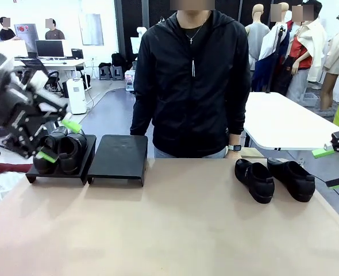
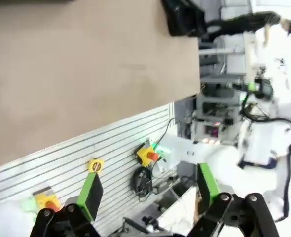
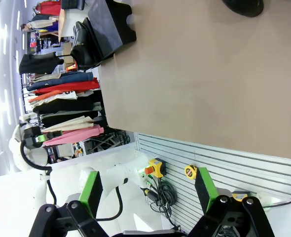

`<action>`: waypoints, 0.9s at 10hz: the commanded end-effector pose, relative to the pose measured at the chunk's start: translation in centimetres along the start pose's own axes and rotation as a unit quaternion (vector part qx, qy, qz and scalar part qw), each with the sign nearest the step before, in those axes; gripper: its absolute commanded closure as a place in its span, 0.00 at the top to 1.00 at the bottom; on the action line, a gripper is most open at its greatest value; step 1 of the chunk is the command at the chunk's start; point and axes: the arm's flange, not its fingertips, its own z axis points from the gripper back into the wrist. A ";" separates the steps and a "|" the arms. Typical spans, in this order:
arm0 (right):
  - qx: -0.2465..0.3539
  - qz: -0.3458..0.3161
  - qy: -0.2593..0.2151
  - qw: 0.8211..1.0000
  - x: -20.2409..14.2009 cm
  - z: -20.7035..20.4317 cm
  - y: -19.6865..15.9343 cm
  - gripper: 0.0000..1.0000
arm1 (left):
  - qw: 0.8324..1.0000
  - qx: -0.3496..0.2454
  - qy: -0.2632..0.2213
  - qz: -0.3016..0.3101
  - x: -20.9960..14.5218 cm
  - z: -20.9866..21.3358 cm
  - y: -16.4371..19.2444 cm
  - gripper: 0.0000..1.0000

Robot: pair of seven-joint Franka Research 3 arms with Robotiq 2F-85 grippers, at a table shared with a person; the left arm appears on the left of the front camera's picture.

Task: Organize the shoes by placing them on the stand.
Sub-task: Place the Shoe from the middle of the table onto the Shoes Stand.

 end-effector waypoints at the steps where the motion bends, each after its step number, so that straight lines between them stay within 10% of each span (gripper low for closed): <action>1: 0.009 0.006 0.000 1.000 0.1 0.1 0.1 1.00 | 0.994 -0.037 -0.082 0.064 2.3 1.0 3.9 1.00; 2: 0.009 0.006 0.000 1.000 0.1 0.1 0.1 1.00 | 1.000 0.000 0.000 0.000 0.0 0.0 0.0 1.00; 9: 0.009 0.006 0.000 1.000 0.1 0.1 0.1 1.00 | 1.000 0.000 0.000 0.000 0.0 0.0 0.0 1.00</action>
